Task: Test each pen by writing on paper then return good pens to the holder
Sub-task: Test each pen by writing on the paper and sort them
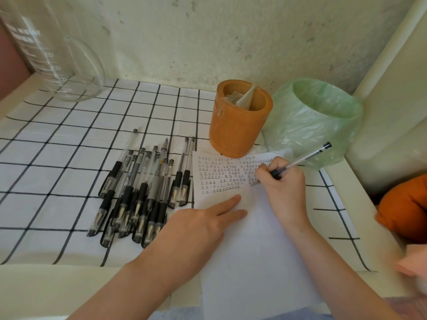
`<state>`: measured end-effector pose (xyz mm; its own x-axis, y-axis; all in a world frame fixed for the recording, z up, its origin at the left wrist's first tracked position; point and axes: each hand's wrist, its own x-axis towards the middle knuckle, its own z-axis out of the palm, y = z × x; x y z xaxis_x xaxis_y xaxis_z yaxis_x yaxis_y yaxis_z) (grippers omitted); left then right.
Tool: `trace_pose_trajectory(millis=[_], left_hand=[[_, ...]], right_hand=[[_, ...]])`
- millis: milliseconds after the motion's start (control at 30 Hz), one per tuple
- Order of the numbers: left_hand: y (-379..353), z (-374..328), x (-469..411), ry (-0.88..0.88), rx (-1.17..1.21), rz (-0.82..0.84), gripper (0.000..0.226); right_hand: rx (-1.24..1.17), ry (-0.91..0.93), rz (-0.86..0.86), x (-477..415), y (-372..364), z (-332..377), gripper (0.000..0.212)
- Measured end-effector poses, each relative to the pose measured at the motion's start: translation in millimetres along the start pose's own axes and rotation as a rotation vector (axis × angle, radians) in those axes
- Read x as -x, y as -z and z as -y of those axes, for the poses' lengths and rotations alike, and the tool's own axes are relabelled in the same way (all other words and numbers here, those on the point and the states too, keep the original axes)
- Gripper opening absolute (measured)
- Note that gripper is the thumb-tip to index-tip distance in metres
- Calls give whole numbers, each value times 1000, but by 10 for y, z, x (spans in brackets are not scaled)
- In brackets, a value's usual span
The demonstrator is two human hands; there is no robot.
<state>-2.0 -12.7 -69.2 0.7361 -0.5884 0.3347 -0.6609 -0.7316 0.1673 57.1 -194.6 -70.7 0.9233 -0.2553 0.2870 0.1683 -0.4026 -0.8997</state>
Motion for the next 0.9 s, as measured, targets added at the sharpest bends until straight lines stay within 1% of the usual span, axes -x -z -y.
trace_pose_trajectory(millis=[67, 233, 400, 533, 667, 800, 900], left_hand=[[-1, 0, 2, 4, 12, 0, 62], [3, -7, -2, 10, 9, -2, 62], [13, -5, -5, 14, 18, -4, 63], [18, -4, 0, 10, 35, 0, 57], [37, -12, -12, 20, 34, 22, 62], [32, -10, -11, 15, 57, 36, 63], [46, -12, -2, 37, 60, 48, 61]], right_hand=[[-1, -3, 8, -2, 3, 3, 35], [14, -3, 34, 5, 7, 10, 43], [17, -10, 28, 3, -1, 24, 41], [47, 2, 35, 6, -1, 33, 43], [66, 13, 21, 2, 0, 31, 42], [78, 17, 16, 1, 1, 35, 41], [30, -35, 12, -7, 2, 28, 38]])
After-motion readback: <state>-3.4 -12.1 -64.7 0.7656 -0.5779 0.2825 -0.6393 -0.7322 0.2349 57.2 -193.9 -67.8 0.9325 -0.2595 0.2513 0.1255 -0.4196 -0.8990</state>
